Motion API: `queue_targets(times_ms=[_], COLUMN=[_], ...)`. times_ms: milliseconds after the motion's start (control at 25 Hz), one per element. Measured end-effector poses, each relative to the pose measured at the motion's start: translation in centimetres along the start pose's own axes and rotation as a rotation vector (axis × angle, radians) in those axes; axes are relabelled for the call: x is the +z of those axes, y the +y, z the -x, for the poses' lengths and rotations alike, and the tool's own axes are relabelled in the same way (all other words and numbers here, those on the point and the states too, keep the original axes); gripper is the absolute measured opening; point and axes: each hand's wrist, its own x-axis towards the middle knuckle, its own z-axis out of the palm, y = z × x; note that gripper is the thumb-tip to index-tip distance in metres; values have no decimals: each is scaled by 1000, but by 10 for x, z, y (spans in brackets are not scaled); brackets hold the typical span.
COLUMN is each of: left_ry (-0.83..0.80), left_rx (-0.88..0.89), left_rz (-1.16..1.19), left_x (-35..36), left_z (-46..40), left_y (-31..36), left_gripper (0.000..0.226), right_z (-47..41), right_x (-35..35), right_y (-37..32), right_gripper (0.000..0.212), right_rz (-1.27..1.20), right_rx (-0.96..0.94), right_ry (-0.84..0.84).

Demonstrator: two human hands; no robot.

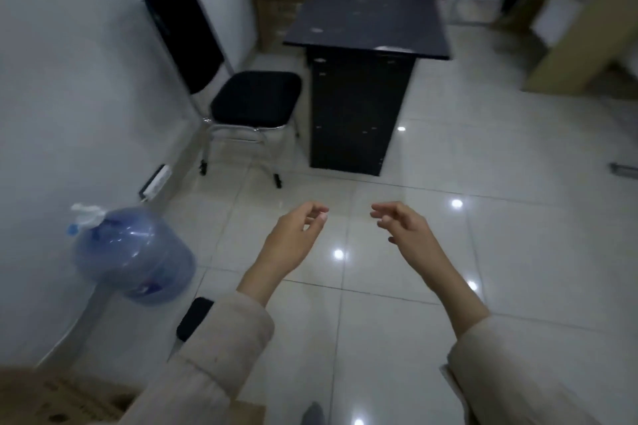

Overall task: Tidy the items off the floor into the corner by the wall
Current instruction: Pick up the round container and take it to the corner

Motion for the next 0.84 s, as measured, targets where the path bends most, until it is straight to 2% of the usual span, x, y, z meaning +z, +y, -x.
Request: queue_targets(times_ms=[200, 360, 600, 720, 840], left_ry=[-189, -377, -841, -1052, -1191], left_rx=[241, 401, 608, 714, 809], left_rz=[-88, -74, -81, -93, -94], left_x=[109, 203, 348, 398, 431], left_z=[79, 189, 377, 459, 518], left_y=[103, 163, 229, 256, 273], left_gripper=[20, 17, 12, 12, 12], right_z=[162, 339, 602, 703, 768], right_x=[-138, -204, -230, -225, -216], right_y=[38, 84, 133, 146, 154], right_gripper=[26, 25, 25, 24, 24], right_rz=[3, -34, -116, -175, -264], right_rx=[25, 111, 309, 396, 446], right_ry=[350, 606, 1052, 1299, 1492])
